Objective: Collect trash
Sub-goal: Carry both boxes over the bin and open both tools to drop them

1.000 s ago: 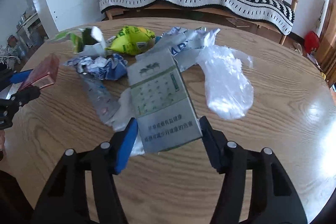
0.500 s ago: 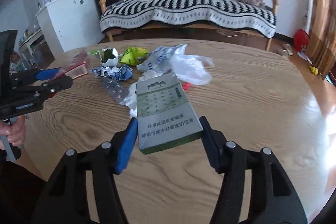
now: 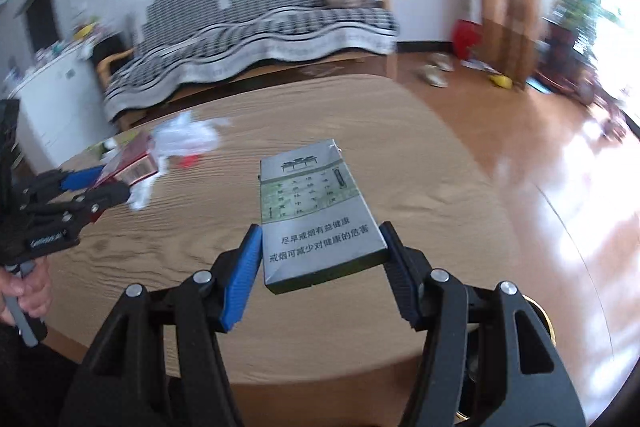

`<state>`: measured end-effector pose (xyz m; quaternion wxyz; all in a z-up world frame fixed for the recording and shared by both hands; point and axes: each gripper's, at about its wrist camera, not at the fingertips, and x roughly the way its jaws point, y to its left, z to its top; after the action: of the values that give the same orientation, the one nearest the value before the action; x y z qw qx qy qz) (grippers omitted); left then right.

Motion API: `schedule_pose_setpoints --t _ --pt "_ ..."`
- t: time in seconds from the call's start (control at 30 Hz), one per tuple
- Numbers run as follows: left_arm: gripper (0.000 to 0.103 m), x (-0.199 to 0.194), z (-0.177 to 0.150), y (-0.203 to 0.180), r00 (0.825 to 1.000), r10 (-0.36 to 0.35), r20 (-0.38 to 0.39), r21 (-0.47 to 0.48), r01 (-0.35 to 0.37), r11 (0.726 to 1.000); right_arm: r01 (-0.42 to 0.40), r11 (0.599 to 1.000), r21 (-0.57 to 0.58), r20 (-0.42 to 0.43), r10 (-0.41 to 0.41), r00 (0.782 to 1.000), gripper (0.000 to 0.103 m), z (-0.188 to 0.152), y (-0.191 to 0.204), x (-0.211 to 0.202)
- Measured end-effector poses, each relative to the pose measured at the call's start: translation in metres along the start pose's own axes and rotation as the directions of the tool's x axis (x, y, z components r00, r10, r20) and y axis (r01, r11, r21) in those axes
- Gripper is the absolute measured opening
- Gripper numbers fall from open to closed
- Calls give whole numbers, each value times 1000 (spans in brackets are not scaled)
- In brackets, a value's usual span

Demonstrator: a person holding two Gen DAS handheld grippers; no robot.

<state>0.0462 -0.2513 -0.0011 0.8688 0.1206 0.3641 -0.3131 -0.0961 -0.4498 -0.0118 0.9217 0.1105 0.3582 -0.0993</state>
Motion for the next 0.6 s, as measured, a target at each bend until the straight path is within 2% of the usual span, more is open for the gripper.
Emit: schedule_pose_setpoints --t 0.17,0.33,0.47,0.6 --pt "60 22 5 -70 997 -81 -20 68 82 994 106 987 118 4 -107 994 58 -23 -72 -20" --pt "60 40 1 -138 986 -162 -45 129 167 977 203 950 236 -27 -202 979 58 -58 -140 -37" --pt "60 53 -3 -176 975 -211 -70 163 220 962 273 914 301 -95 -256 962 58 -87 -186 -38" --pt "60 67 -7 -206 964 -246 -98 182 261 948 320 881 348 -189 -269 945 58 -112 -220 -30"
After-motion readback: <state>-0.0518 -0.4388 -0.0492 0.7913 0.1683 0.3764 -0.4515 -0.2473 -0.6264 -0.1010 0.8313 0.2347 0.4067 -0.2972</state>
